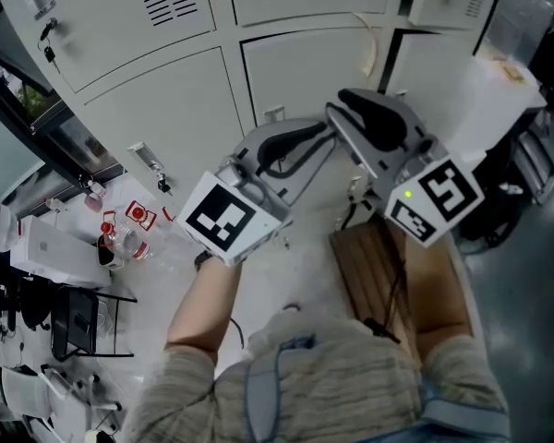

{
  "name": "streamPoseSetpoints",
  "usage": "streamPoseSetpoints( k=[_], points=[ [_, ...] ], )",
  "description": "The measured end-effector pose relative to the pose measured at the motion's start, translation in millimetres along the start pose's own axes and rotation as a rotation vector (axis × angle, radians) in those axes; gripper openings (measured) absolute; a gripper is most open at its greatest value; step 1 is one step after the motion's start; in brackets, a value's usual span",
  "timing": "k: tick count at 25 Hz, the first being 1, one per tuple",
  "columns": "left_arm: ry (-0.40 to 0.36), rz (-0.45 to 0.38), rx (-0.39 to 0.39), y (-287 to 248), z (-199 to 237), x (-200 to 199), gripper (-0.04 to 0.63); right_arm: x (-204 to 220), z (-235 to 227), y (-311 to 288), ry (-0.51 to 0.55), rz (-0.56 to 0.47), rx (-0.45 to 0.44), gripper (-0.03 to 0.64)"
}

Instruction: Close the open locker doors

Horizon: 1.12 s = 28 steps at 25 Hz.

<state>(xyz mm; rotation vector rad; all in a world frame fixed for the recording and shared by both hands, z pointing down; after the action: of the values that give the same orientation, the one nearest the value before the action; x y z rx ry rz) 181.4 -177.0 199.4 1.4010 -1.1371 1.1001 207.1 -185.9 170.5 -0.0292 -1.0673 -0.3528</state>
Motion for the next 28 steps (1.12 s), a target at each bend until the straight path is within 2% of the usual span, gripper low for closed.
streamPoseSetpoints(
  k=[7,14,19,23,28],
  points=[
    [0.045,0.008,-0.037,-11.7,-52.1,25.6,0.048,16.9,13.8,53.7,-0.01,-0.01,-0.031,0.086],
    [0.042,0.012,-0.078,-13.7,-102.2,41.6,0.048,21.6,34.7,102.2,-0.091,-0.025,-0.042,0.086],
    [0.075,0.035,-0.096,-4.7,-126.3,62.0,0.048,33.2,56.5,123.4,-0.157,-0.012,-0.049,0.084],
    [0.096,0.022,-0.089,10.7,-144.1,78.8,0.048,41.5,80.7,136.4,-0.168,-0.021,-0.046,0.086],
    [0.115,-0.016,-0.032,40.8,-170.8,89.1,0.048,36.4,118.8,152.8,-0.174,-0.034,-0.041,0.084]
  ],
)
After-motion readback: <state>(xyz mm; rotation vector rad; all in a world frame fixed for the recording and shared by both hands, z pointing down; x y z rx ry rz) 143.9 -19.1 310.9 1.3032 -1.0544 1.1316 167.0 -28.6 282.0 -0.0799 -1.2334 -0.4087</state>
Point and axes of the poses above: the fingertips, and each gripper's own axes: y backward along the fingers, z to its left, x out of its underside, the point moved 1 cm from there along y, backward along the fingers, and after that the axes turned 12 degrees about y, right-handed, at the moved point
